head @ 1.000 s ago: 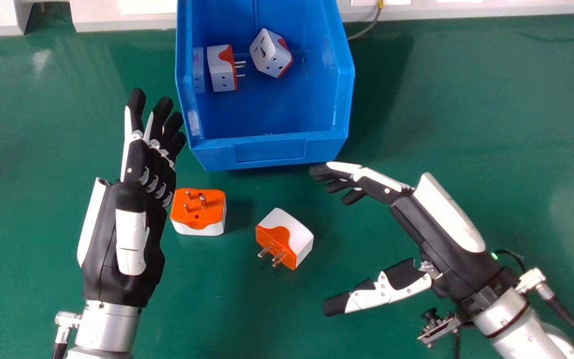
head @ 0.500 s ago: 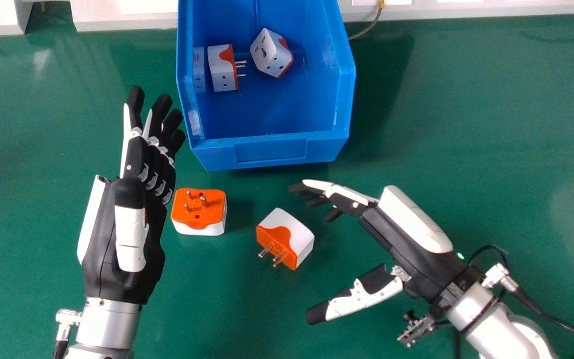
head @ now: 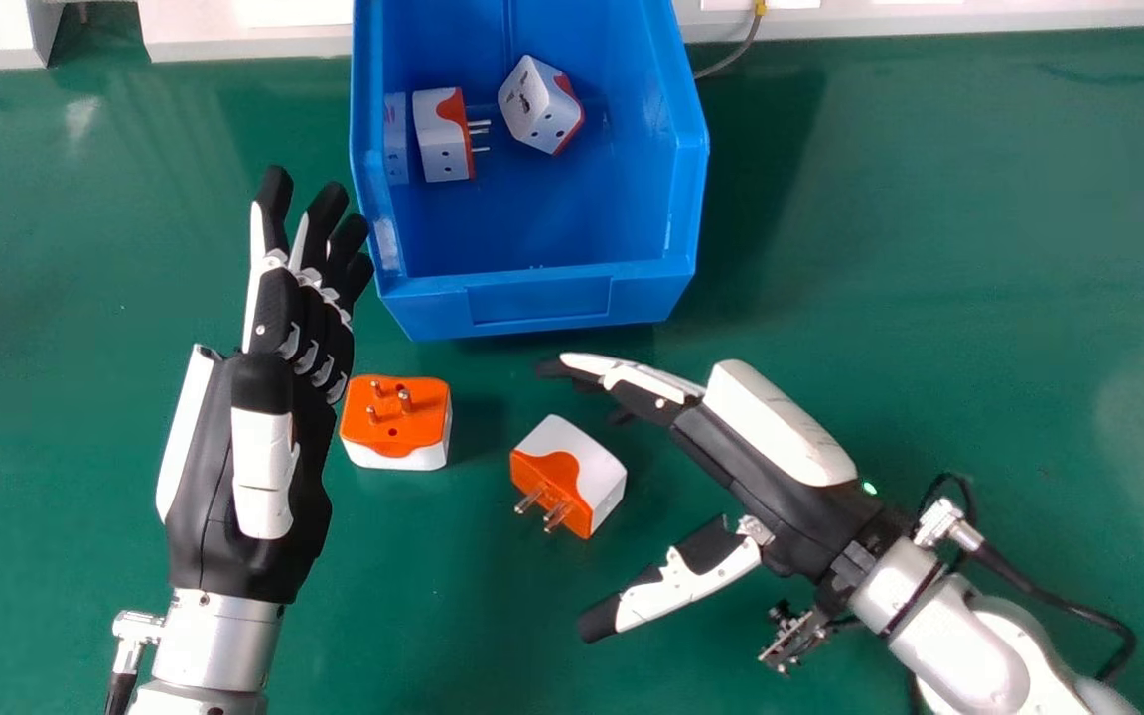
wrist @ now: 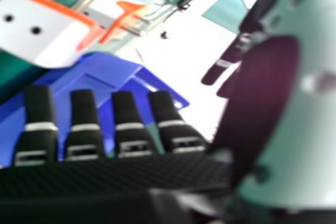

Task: Pick all objects and put in blue box

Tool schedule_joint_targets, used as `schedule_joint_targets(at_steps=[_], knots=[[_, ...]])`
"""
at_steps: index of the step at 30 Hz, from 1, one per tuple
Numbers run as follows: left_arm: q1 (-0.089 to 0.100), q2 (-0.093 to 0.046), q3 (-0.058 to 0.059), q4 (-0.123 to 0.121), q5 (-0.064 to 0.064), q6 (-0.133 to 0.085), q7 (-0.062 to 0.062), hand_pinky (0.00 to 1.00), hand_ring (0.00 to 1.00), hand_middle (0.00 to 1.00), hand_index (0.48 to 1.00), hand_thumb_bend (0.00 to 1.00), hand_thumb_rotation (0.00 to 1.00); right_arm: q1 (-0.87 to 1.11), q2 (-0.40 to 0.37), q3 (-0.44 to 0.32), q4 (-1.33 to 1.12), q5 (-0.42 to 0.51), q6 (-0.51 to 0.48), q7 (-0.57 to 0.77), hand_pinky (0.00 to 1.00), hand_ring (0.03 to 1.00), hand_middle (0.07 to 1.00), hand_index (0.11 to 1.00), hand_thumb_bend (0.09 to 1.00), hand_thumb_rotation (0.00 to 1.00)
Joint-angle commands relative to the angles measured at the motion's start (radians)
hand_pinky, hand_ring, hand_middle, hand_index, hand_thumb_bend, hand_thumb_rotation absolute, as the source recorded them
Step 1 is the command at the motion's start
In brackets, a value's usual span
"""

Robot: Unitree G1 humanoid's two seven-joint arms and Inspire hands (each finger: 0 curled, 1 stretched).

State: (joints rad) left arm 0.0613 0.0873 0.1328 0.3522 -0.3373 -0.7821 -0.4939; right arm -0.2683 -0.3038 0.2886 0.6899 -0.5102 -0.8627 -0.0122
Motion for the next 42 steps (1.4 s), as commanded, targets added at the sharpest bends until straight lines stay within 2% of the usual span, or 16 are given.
schedule_joint_targets(at_steps=[1,13,20,25,33,37,42], knots=[[-0.002,-0.002,0.003,-0.019,-0.008,-0.021,-0.004,1.0,0.99,1.0,1.0,0.9,0.99,-0.027,-0.013,0.002,-0.003,0.017,-0.019,0.007,0.77,0.865,0.889,0.87,1.0,0.36],[-0.003,0.0,0.007,-0.021,-0.005,-0.017,0.0,1.0,0.99,1.0,1.0,0.9,0.99,-0.146,-0.018,0.051,0.131,-0.047,-0.027,-0.031,0.81,0.891,0.908,0.883,1.0,0.37],[-0.001,-0.002,0.008,-0.027,0.003,-0.017,0.012,1.0,0.99,1.0,1.0,0.9,0.99,-0.194,-0.056,0.073,0.159,-0.089,-0.019,-0.035,0.8,0.894,0.913,0.885,1.0,0.38],[-0.001,-0.002,0.006,-0.022,-0.002,-0.018,0.005,1.0,0.99,1.0,1.0,0.9,0.99,-0.206,-0.049,0.097,0.182,-0.114,0.0,-0.048,0.78,0.895,0.915,0.887,1.0,0.38],[0.002,0.001,0.006,-0.027,0.008,-0.021,0.009,1.0,0.99,1.0,1.0,0.9,0.99,-0.239,-0.015,0.113,0.258,-0.117,0.019,-0.068,0.78,0.894,0.916,0.894,1.0,0.39],[0.004,0.001,0.005,-0.03,0.001,-0.015,0.006,1.0,0.99,1.0,1.0,0.9,0.99,-0.254,0.0,0.121,0.285,-0.127,0.026,-0.101,0.78,0.894,0.915,0.896,1.0,0.38],[0.003,-0.002,0.005,-0.026,0.003,-0.017,0.007,1.0,0.99,1.0,1.0,0.9,0.99,-0.268,0.028,0.143,0.303,-0.148,0.055,-0.152,0.77,0.886,0.91,0.891,1.0,0.38]])
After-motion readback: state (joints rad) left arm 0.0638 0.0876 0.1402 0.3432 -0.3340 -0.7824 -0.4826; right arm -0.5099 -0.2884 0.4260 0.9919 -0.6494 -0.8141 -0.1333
